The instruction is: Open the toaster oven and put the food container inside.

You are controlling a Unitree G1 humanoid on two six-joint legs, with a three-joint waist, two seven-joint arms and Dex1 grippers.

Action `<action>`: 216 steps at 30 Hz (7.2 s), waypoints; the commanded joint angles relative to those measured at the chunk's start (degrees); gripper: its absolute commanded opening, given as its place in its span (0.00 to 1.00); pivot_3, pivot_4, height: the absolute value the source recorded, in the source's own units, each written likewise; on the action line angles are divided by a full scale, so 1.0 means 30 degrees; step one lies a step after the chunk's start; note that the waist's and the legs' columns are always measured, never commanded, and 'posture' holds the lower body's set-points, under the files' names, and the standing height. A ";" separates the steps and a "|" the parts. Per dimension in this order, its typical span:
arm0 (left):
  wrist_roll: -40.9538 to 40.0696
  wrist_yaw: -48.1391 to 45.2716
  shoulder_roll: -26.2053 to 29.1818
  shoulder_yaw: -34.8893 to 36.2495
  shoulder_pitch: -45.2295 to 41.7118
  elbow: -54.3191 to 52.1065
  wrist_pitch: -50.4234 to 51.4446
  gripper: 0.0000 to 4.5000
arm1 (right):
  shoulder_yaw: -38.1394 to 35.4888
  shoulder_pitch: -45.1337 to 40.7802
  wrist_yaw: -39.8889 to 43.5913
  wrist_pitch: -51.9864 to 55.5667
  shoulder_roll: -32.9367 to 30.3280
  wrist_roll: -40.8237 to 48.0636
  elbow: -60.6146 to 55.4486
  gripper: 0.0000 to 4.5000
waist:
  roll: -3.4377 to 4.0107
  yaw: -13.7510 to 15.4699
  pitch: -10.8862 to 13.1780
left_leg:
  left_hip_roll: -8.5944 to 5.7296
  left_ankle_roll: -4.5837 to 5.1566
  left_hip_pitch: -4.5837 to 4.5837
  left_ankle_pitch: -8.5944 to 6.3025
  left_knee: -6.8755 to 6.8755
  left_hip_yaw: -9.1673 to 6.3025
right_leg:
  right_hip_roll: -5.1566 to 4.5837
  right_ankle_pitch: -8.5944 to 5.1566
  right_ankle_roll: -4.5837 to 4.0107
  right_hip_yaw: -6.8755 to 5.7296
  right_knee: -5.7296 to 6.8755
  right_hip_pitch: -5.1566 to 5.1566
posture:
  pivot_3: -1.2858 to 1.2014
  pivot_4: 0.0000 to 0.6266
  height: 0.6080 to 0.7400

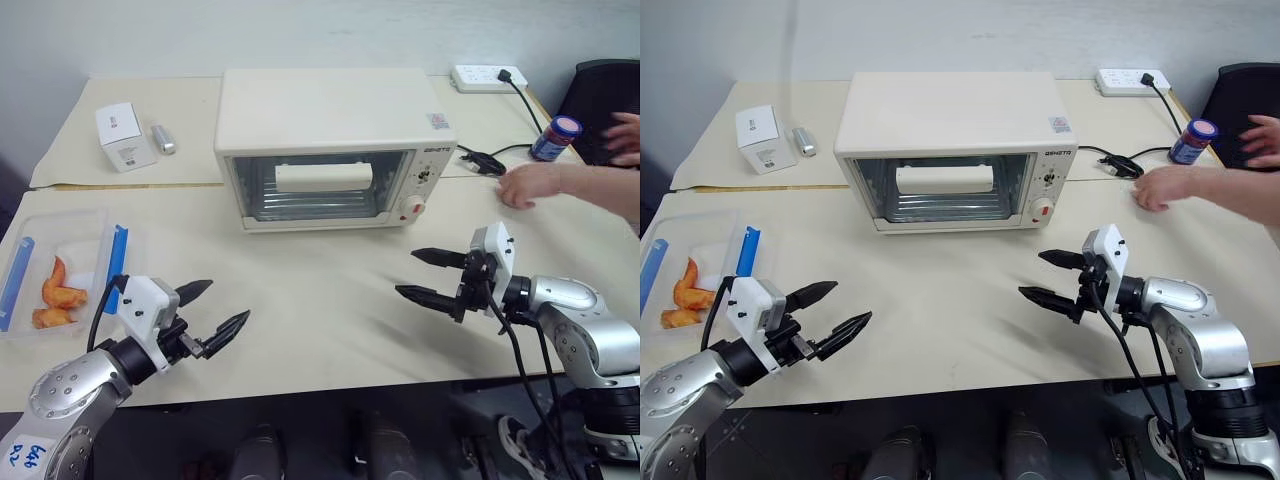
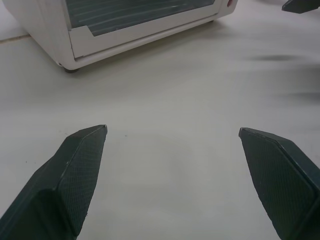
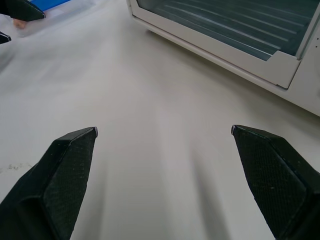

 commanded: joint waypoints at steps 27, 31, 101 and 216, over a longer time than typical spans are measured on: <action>-1.0108 -0.2202 0.6911 0.3849 -0.6125 0.0335 0.4821 1.00 | 0.1658 -0.9321 -0.0272 0.1242 0.3621 0.0179 0.4262 1.00 | 0.0023 -0.0078 0.0014 | 0.0001 -0.0019 -0.0028 0.0010 -0.0021 0.0016 | 0.0012 -0.0001 -0.0002 -0.0007 0.0046 -0.0022 | 0.52 0.24 1.00; -1.0479 -0.2234 0.7633 0.4070 -0.6983 0.0889 0.4870 1.00 | 0.1751 -0.9833 0.0491 0.1229 0.3953 0.0478 0.4049 1.00 | 0.0029 -0.0053 0.0018 | 0.0001 -0.0020 -0.0031 0.0010 -0.0019 0.0012 | 0.0017 -0.0001 -0.0001 -0.0009 0.0040 -0.0016 | 0.52 0.24 1.00; -1.1697 1.9996 -0.7158 1.1592 -0.2539 -0.6780 0.6660 0.91 | 0.3042 -0.9542 0.6749 0.2307 -0.0293 0.3140 0.2604 1.00 | 0.0003 0.0397 0.0005 | 0.0002 0.0029 -0.0007 0.0003 0.0074 -0.0147 | -0.0067 0.0055 0.0095 0.0059 0.0059 0.0029 | 0.52 0.24 1.00; -0.8027 -1.1814 1.1572 -0.2205 -1.0555 0.6488 0.7313 0.00 | -0.2357 0.5777 -0.3669 0.7210 -0.3151 1.0319 -1.2591 0.16 | 0.0042 0.0922 0.0032 | -0.0029 -0.0016 -0.0026 0.0040 -0.0021 0.0050 | 0.0052 0.0064 0.0097 0.0038 -0.0194 0.0024 | 0.52 0.24 1.00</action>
